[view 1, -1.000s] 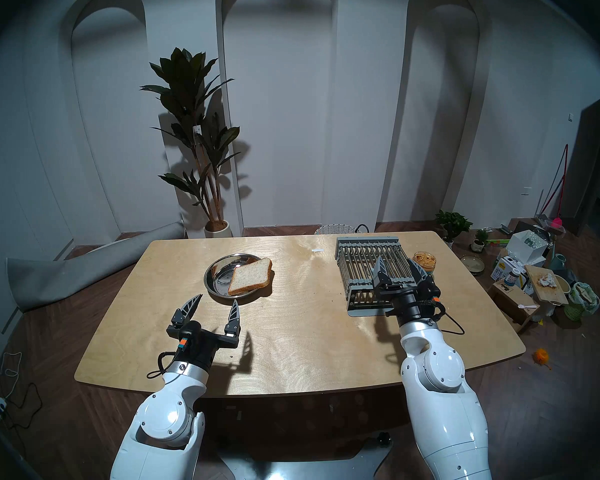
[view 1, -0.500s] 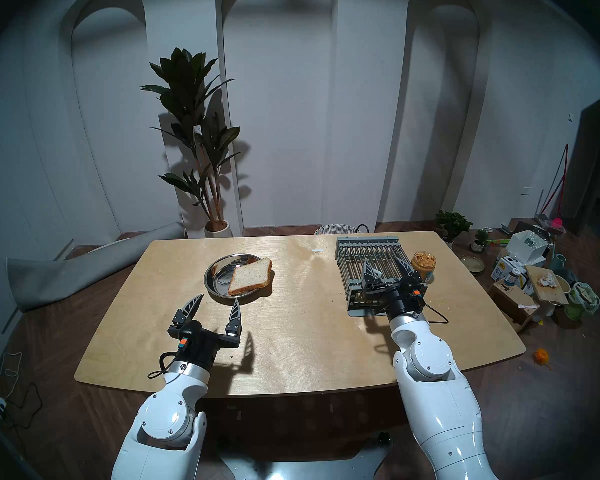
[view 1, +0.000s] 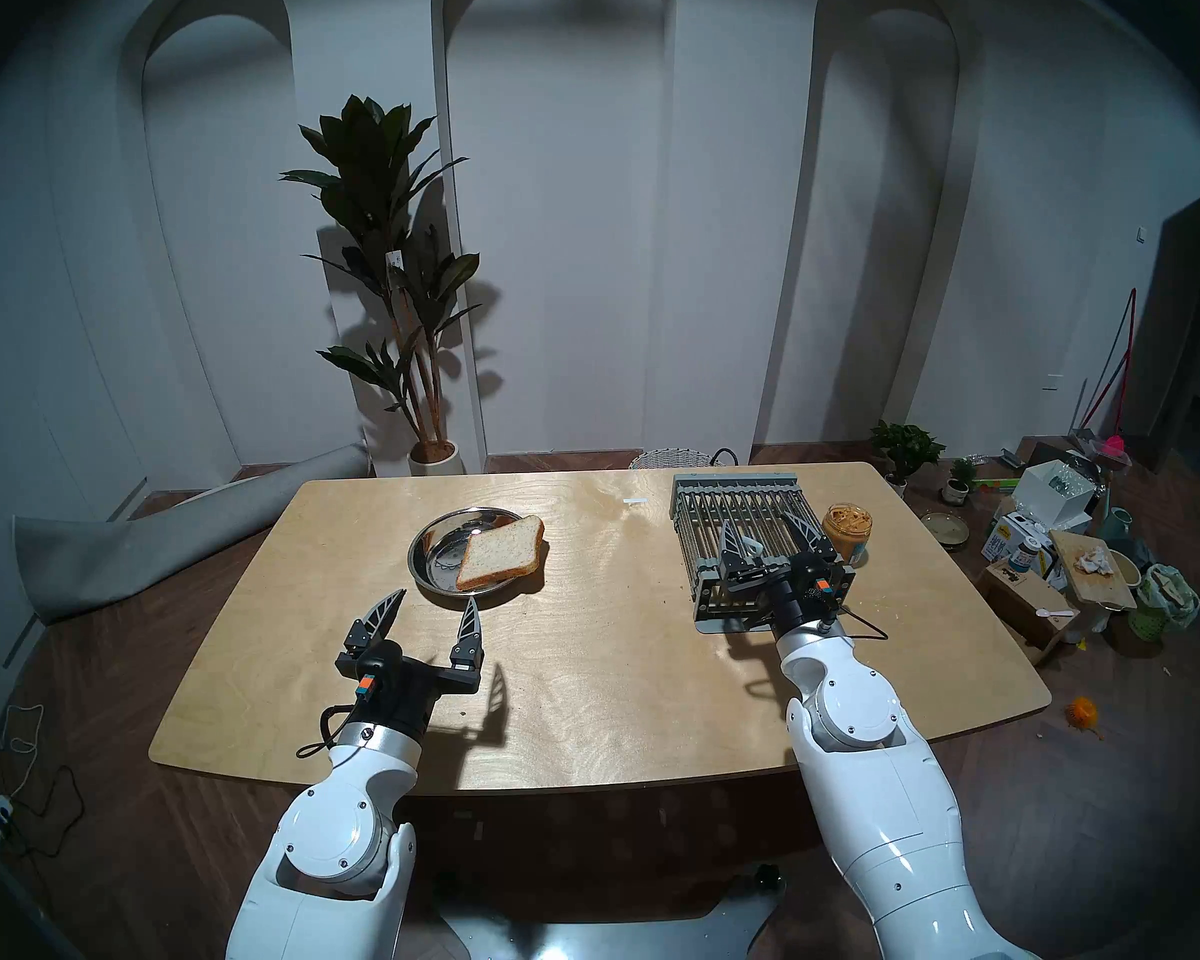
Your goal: Spread peanut butter over the slice of bread with the knife
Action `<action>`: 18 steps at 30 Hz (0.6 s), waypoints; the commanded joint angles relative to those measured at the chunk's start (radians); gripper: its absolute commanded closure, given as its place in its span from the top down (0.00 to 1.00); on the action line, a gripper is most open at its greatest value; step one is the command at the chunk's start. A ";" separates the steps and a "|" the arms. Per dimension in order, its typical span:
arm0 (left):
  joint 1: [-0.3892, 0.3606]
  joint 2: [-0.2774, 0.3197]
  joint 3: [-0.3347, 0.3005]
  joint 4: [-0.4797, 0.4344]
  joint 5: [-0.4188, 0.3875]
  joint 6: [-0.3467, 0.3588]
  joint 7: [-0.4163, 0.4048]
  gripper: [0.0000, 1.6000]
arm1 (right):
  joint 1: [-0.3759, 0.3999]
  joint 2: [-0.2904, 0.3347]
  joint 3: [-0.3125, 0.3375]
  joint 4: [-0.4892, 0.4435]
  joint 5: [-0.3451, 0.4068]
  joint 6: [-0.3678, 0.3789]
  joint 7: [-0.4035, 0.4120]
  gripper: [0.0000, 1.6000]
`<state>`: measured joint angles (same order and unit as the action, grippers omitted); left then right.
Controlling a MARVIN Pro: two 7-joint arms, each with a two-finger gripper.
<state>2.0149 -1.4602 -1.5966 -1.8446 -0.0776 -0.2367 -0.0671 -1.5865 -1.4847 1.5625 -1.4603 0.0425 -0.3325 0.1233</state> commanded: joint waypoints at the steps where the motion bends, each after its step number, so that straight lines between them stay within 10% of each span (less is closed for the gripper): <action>1: 0.002 0.004 -0.003 -0.034 0.003 0.011 0.001 1.00 | 0.024 -0.003 0.007 0.001 -0.002 0.002 -0.013 1.00; 18: 0.002 -0.001 0.009 -0.044 0.013 0.027 0.006 1.00 | 0.046 0.005 0.006 0.076 -0.009 0.002 -0.017 1.00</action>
<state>2.0179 -1.4600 -1.5930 -1.8597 -0.0709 -0.2061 -0.0625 -1.5632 -1.4769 1.5719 -1.3793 0.0334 -0.3258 0.1034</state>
